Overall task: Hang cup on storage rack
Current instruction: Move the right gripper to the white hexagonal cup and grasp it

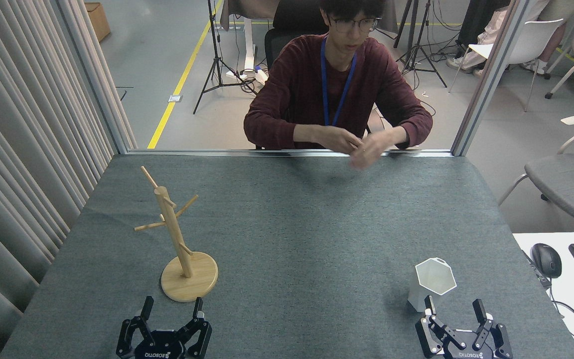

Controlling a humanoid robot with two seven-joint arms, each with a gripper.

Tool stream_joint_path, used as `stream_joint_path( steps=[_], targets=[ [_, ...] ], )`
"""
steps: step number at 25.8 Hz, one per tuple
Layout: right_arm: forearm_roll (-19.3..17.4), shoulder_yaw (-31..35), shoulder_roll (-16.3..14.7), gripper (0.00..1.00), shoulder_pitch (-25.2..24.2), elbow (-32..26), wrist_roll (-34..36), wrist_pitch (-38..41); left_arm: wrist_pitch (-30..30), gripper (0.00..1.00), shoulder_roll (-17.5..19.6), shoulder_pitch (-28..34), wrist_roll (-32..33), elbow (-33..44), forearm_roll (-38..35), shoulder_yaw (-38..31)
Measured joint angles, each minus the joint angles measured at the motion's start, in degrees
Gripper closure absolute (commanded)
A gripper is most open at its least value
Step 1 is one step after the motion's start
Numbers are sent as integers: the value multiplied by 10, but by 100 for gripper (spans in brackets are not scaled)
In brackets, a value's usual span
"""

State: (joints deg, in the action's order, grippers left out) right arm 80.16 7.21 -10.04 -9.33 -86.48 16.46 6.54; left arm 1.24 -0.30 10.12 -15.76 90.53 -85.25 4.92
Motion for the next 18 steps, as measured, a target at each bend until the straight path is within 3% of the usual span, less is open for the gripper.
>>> stream_joint_path(
  steps=[8, 18],
  targets=[
    [5, 0, 0, 2, 7, 16, -2, -6, 3, 0, -1, -2, -2, -13, 1, -1],
    [36, -5, -3, 2, 83, 109, -20, -16, 4, 0, -1, -2, -3, -16, 3, -8]
  ],
)
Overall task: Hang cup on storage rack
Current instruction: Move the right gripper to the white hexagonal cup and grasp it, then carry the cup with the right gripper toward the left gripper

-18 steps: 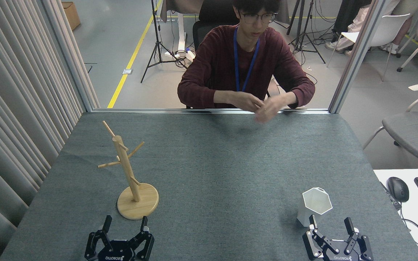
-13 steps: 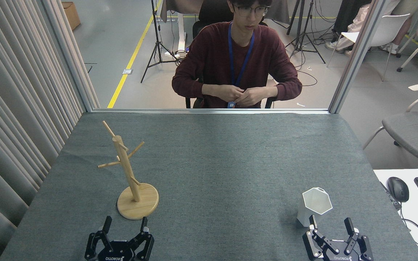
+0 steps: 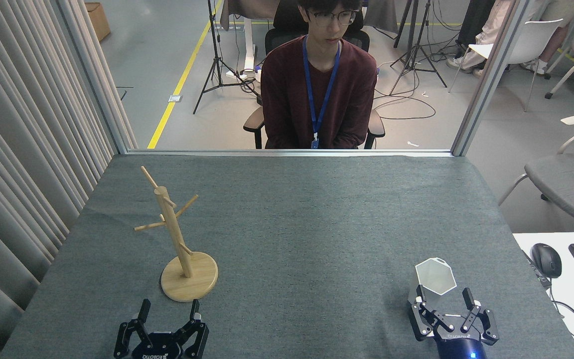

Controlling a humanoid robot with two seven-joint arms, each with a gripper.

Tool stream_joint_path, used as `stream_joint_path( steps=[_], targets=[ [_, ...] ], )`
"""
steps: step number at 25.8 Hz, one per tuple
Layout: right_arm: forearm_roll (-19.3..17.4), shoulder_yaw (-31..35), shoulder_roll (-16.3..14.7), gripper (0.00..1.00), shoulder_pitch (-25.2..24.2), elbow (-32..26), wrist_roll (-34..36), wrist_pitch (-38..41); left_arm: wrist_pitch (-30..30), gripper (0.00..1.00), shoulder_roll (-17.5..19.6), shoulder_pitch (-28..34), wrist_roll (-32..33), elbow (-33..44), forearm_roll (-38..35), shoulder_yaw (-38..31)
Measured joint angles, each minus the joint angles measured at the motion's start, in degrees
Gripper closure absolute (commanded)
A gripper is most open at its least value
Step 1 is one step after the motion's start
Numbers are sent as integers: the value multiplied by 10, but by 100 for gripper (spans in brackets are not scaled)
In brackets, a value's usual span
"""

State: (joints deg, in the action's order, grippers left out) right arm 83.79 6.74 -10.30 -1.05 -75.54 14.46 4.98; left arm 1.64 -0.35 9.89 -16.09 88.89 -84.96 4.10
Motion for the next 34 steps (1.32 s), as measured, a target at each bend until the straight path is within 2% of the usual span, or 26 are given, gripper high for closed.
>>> stream_joint_path(
  steps=[22, 24, 25, 28, 31, 34],
  targets=[
    [11, -3, -2, 3, 72, 105, 3, 0, -1, 0, 1, -4, 0, -5, 2, -7],
    [25, -3, 1, 32, 82, 121, 3, -3, -1, 0, 1, -4, 0, -5, 2, -8],
    [34, -3, 2, 42, 86, 129, 4, -6, -1, 0, 1, -5, 0, -5, 2, -8],
    [51, -3, 3, 50, 92, 141, 7, -11, -1, 0, 1, -8, -1, -6, 2, -8],
    [56, -2, 5, 50, 93, 140, 16, -13, -1, 0, 1, -10, -7, -6, 1, -8],
    [57, -2, 8, 50, 89, 104, 26, -11, -4, 0, 1, -12, -16, -5, -1, -5]
  ],
)
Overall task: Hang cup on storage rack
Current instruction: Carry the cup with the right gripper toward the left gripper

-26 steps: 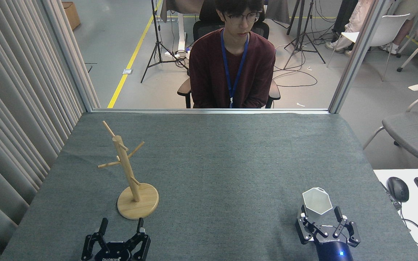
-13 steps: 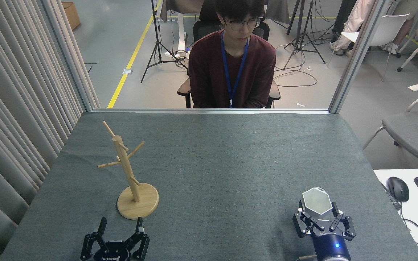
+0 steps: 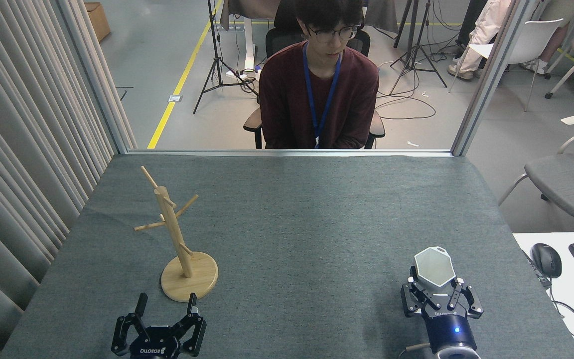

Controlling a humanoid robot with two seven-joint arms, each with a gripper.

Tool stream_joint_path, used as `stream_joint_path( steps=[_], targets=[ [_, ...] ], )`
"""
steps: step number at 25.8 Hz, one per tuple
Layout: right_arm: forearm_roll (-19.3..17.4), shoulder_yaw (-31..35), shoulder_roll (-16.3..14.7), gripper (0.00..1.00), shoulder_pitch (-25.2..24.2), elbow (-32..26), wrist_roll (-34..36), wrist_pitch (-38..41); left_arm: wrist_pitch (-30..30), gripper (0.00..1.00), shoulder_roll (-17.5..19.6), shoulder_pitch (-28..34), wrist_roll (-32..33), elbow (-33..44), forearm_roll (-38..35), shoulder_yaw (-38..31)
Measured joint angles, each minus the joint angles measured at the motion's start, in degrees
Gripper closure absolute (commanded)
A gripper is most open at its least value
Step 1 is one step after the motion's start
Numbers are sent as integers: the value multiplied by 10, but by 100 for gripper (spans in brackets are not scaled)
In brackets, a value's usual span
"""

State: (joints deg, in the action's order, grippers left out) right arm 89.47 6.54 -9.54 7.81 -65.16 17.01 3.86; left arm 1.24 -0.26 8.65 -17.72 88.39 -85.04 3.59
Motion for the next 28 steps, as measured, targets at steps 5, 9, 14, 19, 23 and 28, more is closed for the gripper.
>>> stream_joint_path(
  steps=[5, 9, 14, 19, 23, 28],
  targets=[
    [2, -35, 39, 50, -33, -129, 3, 6, -11, 0, -2, 2, -1, -8, -3, 49],
    [4, -96, 72, 50, -41, -191, 3, 7, -15, 0, -12, 0, 0, -38, -4, 97],
    [38, -172, 113, 50, -42, -212, 4, 5, -17, 0, -25, -15, 1, -68, -7, 128],
    [69, -220, 137, 50, -47, -211, 12, -5, -9, 0, -42, -39, 1, -91, -53, 149],
    [75, -244, 142, 50, -51, -209, 14, -14, 14, 0, -49, -55, 1, -96, -78, 178],
    [84, -265, 144, 50, -66, -209, 14, -16, 41, 0, -51, -72, 2, -97, -89, 200]
  ],
)
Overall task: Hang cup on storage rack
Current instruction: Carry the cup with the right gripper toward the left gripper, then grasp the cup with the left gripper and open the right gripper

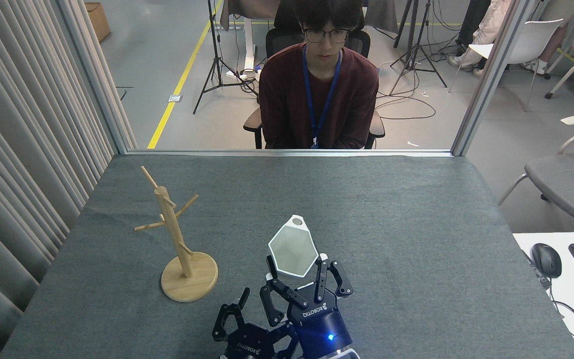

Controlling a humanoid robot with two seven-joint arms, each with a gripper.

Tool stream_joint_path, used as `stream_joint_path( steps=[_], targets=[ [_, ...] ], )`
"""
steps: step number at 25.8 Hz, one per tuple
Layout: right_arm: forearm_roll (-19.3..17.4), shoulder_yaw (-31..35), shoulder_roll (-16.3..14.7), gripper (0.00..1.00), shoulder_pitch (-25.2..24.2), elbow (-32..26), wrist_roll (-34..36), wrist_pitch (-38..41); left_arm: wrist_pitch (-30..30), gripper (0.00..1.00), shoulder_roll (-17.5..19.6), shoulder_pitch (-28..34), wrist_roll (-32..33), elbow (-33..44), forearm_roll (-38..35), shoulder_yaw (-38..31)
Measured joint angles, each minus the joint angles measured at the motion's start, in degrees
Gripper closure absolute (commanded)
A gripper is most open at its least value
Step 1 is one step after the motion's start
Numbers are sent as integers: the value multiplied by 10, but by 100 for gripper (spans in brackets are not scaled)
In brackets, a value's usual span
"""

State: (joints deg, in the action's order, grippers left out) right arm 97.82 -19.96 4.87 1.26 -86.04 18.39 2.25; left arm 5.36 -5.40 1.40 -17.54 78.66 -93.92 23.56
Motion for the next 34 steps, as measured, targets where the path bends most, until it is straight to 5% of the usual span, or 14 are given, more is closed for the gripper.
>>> stream_joint_path(
  steps=[22, 34],
  targets=[
    [3, -53, 5, 50, -20, 1, -112, 7, 29, 0, 0, -3, -2, 4, -12, 6],
    [4, -71, 2, 50, -40, -3, -115, 9, 51, 0, 0, -3, -7, 6, -12, 3]
  ],
)
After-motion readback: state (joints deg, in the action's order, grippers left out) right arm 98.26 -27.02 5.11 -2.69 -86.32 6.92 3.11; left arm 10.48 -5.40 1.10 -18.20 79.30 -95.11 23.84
